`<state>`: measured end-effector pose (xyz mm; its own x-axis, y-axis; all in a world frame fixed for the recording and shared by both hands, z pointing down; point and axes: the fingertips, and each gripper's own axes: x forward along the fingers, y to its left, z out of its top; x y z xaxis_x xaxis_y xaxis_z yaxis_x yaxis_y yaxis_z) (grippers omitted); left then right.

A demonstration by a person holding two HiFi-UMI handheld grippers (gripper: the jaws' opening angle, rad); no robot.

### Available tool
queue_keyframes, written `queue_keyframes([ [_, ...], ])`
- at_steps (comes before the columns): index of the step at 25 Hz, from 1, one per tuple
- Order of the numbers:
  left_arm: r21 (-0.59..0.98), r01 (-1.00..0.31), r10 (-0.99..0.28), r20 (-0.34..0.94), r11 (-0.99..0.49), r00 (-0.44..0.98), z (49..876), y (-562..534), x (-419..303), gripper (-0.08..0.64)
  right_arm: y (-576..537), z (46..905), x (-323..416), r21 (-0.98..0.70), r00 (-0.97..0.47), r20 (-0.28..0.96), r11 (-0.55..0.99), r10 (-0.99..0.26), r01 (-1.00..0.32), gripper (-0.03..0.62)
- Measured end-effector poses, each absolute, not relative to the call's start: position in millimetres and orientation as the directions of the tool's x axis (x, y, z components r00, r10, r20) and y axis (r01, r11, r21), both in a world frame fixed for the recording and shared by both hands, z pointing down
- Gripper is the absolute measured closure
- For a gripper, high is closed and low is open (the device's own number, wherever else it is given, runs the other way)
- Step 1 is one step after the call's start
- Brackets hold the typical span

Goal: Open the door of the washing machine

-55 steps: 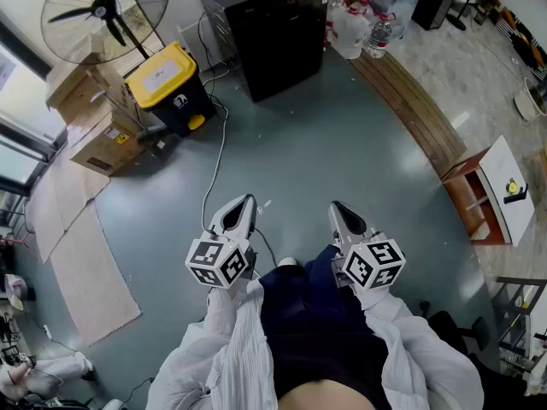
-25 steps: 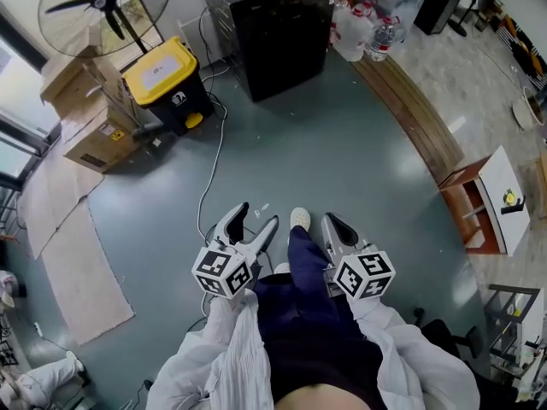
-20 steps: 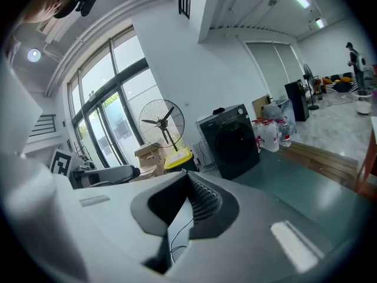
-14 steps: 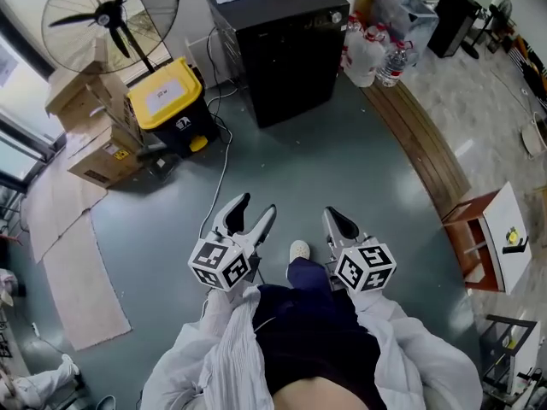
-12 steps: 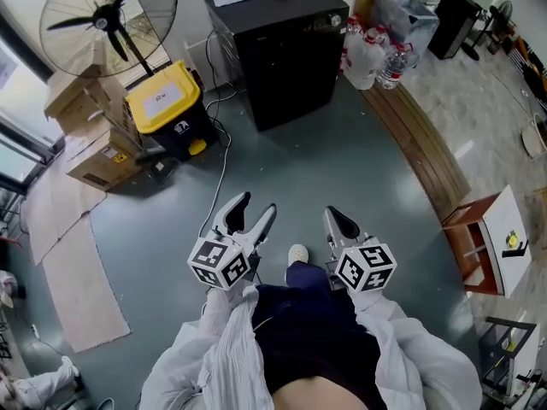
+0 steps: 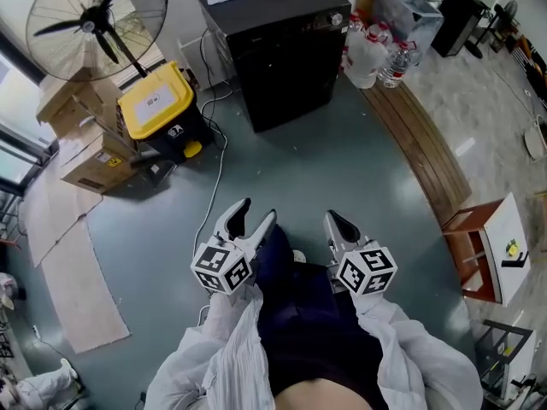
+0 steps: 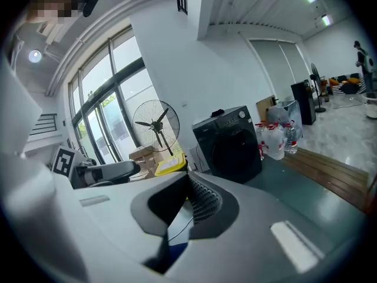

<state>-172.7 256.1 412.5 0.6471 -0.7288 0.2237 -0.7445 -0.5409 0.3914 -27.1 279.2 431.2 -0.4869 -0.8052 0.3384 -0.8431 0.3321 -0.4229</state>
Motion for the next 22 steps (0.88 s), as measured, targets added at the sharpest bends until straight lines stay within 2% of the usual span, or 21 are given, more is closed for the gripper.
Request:
queue_keyframes([
  [10, 0.402, -0.742, -0.731, 0.218, -0.536, 0.646, 423.3, 143.8, -173.0, 0.29, 171.5, 440.4, -29.5, -0.412, -0.493, 0.37, 0.336, -0.788, -0.847, 0.583],
  [22, 0.381, -0.721, -0.69, 0.241, -0.579, 0.682, 413.0, -54.4, -190.5, 0.29, -24.1, 426.1, -51.4, -0.431, -0.475, 0.36, 0.309, -0.803, -0.848, 0.581],
])
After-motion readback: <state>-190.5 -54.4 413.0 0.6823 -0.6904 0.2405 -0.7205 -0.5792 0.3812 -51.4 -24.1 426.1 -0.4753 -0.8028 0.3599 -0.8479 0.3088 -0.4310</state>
